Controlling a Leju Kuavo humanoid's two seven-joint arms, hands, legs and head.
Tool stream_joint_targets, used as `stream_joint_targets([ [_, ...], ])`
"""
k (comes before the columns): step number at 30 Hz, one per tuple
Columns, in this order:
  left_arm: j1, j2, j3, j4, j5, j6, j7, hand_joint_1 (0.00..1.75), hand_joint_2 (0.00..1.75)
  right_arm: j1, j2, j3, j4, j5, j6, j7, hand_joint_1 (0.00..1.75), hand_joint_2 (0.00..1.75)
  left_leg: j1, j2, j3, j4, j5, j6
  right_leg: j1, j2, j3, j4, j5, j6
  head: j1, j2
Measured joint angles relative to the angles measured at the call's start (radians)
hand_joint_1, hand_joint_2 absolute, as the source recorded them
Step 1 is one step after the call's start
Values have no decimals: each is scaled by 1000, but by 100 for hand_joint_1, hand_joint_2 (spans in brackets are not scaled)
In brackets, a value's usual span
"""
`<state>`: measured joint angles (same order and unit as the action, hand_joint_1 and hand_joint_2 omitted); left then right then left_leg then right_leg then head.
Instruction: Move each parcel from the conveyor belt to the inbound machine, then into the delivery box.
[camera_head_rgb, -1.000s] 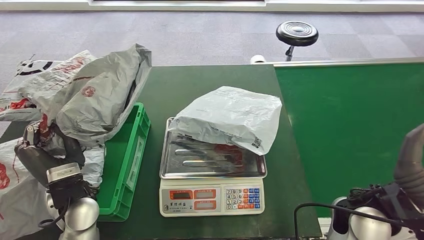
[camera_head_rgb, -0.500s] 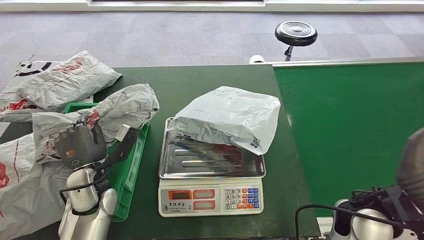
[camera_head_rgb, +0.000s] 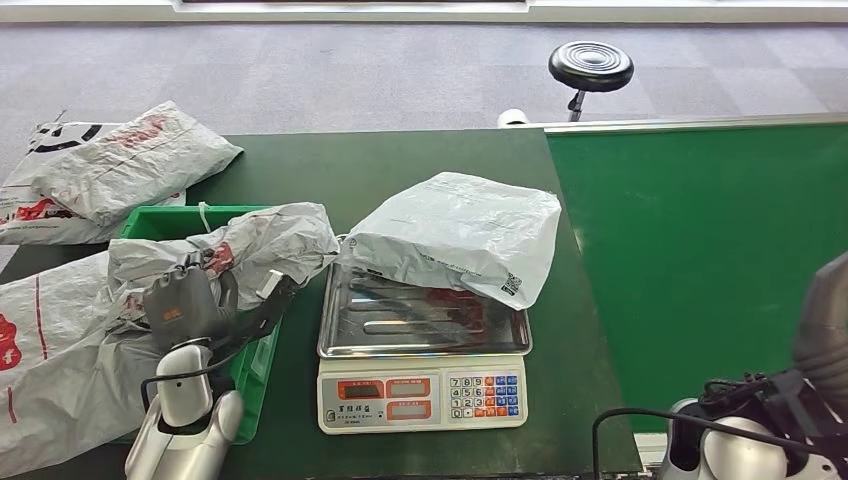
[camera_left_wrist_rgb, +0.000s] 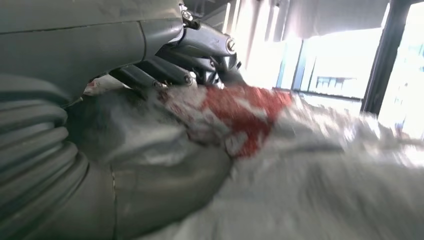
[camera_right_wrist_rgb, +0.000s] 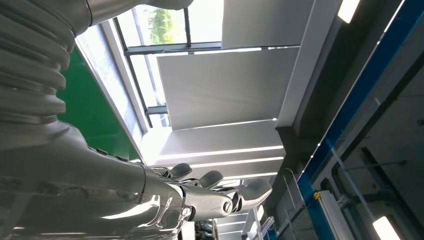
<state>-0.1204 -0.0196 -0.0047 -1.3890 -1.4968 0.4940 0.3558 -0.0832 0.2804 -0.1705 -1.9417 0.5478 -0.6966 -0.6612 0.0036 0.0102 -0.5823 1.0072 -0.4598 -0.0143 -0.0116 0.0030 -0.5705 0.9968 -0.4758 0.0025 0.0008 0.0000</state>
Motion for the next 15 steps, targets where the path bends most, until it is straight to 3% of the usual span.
stream_joint_targets([
  [5, 9, -25, 60, -9, 58, 127, -67, 0, 0, 0, 0, 0, 0, 10, 0, 8, 0, 175, 0, 0, 0, 0, 0, 0, 1, 0, 0, 0, 0, 0, 0, 0],
  [7, 14, -48, 85, -38, 139, 173, -155, 0, 0, 0, 0, 0, 1, 5, 0, 0, 0, 175, 0, 0, 0, 0, 0, 0, 1, 0, 0, 0, 0, 0, 0, 0],
  [9, 13, -104, 146, -108, 318, 195, -366, 0, 0, 0, 0, 1, 3, -7, 0, -18, 0, 175, 1, 0, -1, 0, 0, 0, 1, 0, 0, 0, 0, 0, 0, 0],
  [12, 6, -196, 275, -222, 590, 206, -814, 0, 0, 0, 0, 2, 7, -17, 0, -33, 0, 175, 1, 0, -1, 0, 0, 0, 0, 0, 0, 0, 0, 0, 0, 0],
  [13, 4, -215, 308, -248, 622, 208, -919, 0, 0, 1, 0, 2, 9, -18, 0, -35, 0, 175, 0, 0, -1, 0, 0, 0, 0, 0, 0, 0, 0, 0, 0, 0],
  [15, 3, -238, 348, -280, 628, 208, -1004, 0, 0, 1, 0, 2, 11, -18, 1, -36, 0, 175, 0, -1, -1, 0, 0, 1, -1, -1, 0, 0, 0, 1, 0, 0],
])
